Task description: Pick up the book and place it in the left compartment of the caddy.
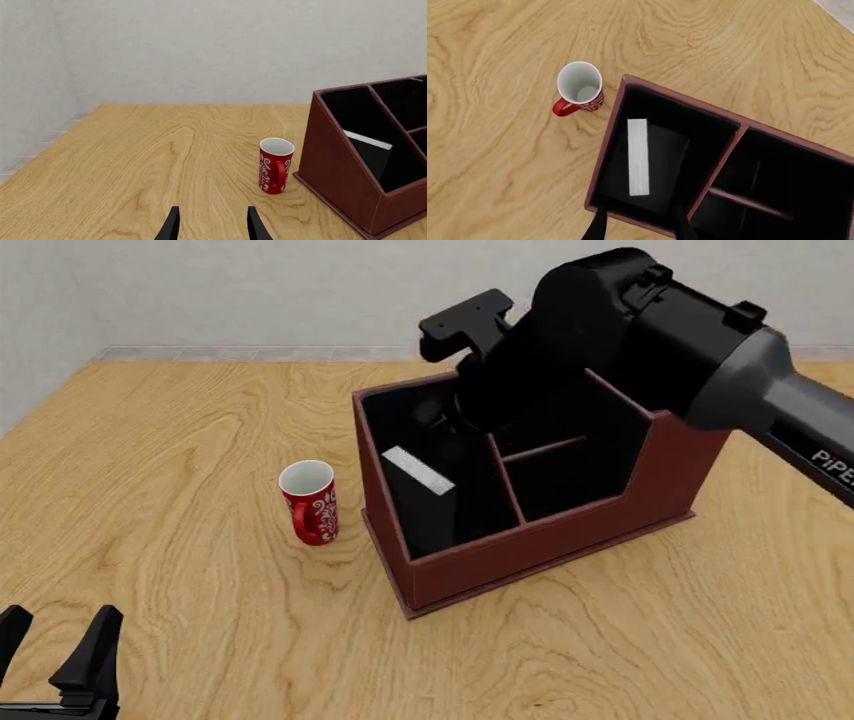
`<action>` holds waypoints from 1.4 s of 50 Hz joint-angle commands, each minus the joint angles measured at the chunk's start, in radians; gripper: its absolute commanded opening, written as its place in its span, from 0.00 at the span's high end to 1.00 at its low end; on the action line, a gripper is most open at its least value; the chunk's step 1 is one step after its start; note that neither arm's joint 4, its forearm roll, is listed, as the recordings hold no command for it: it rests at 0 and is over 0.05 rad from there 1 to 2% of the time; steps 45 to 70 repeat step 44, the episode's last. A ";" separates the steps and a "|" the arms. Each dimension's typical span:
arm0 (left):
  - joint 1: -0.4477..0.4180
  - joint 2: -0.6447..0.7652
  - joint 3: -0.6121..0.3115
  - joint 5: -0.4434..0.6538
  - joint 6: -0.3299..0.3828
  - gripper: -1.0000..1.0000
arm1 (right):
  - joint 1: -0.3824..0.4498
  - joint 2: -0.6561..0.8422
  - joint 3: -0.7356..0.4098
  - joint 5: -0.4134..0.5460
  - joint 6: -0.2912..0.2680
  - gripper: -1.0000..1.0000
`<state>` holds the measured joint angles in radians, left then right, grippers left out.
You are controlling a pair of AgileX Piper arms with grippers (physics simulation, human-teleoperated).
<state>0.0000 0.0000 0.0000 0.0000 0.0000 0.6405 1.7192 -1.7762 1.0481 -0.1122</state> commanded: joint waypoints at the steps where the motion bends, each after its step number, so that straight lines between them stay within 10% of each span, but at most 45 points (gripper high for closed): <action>1: 0.000 0.000 0.000 0.000 0.000 0.00 | -0.002 -0.087 0.018 0.033 -0.007 0.00; 44: 0.000 0.000 0.000 0.000 0.000 0.00 | 0.075 -0.557 0.353 -0.119 0.063 0.00; 70: 0.000 0.000 0.000 0.000 0.000 0.00 | 0.075 -0.557 0.353 -0.119 0.063 0.00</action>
